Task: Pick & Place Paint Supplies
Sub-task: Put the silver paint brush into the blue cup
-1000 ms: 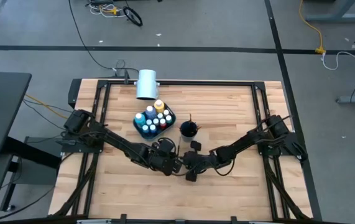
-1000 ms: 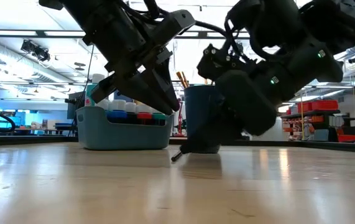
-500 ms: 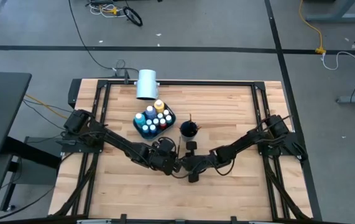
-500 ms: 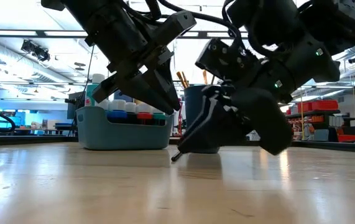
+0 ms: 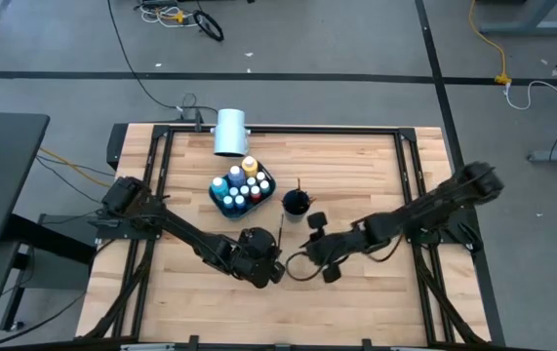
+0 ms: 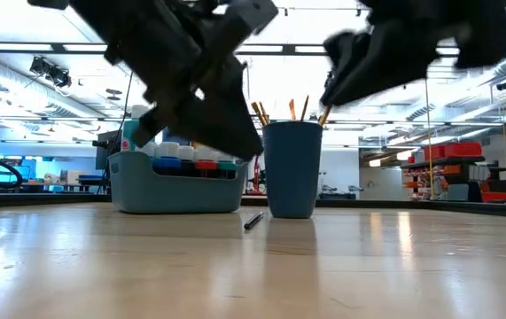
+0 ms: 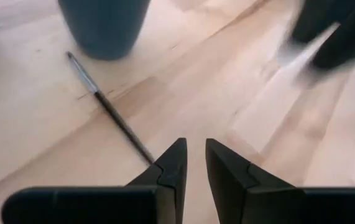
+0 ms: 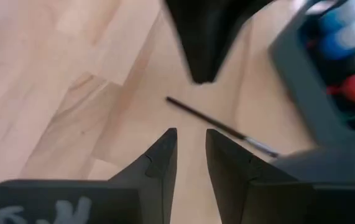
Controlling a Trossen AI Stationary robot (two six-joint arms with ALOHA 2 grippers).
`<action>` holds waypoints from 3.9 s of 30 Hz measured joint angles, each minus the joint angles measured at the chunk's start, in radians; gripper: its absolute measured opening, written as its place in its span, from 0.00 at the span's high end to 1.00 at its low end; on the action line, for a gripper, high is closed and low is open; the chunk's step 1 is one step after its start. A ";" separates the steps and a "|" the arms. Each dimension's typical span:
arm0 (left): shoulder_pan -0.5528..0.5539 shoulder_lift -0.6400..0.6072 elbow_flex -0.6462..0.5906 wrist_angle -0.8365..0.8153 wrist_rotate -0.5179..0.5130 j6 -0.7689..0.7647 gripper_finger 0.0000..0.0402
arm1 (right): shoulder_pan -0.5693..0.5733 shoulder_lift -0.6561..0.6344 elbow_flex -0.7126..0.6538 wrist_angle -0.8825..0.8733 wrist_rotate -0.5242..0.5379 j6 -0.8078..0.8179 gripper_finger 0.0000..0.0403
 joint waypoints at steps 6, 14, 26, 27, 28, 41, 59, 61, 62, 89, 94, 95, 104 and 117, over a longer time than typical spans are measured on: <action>0.000 0.100 -0.002 0.048 0.004 0.003 0.83 | -0.001 -0.222 0.001 -0.162 0.000 0.003 0.78; 0.018 0.117 -0.002 0.003 -0.057 -0.011 0.89 | 0.026 -0.334 0.001 -0.264 -0.052 0.116 0.78; 0.055 0.130 -0.001 0.048 -0.027 0.102 0.90 | 0.033 -0.282 -0.001 -0.287 -0.145 0.115 0.78; 0.057 0.134 -0.002 0.049 -0.025 0.130 0.89 | 0.033 -0.279 -0.001 -0.281 -0.156 0.115 0.78; 0.061 0.134 -0.003 0.045 -0.021 0.157 0.88 | 0.033 -0.278 -0.001 -0.281 -0.157 0.115 0.78; 0.113 0.195 0.002 0.075 0.039 0.181 0.66 | 0.033 -0.278 -0.001 -0.297 -0.156 0.114 0.78; 0.098 0.192 0.006 -0.108 0.172 0.144 0.94 | 0.033 -0.278 -0.001 -0.306 -0.156 0.114 0.78; 0.089 0.190 0.006 -0.128 0.175 0.118 0.94 | 0.033 -0.278 -0.001 -0.306 -0.156 0.114 0.78; 0.085 0.190 0.006 -0.132 0.174 0.111 0.94 | 0.033 -0.278 -0.002 -0.304 -0.157 0.114 0.78; -0.045 0.113 -0.007 -0.009 0.119 0.416 0.95 | 0.035 -0.278 -0.389 0.395 -0.208 -0.042 0.78; -0.041 0.113 -0.007 0.122 0.069 0.535 0.95 | 0.034 -0.278 -0.405 0.396 -0.208 -0.009 0.74; -0.041 0.113 -0.006 0.156 0.060 0.556 0.95 | 0.034 -0.276 -0.405 0.399 -0.208 -0.003 0.73; -0.044 0.110 -0.004 0.366 0.003 0.755 0.95 | 0.033 -0.246 -0.405 0.446 -0.113 -0.063 0.65; -0.043 0.109 -0.003 0.389 -0.027 0.771 0.95 | 0.033 -0.246 -0.405 0.434 -0.164 -0.061 0.64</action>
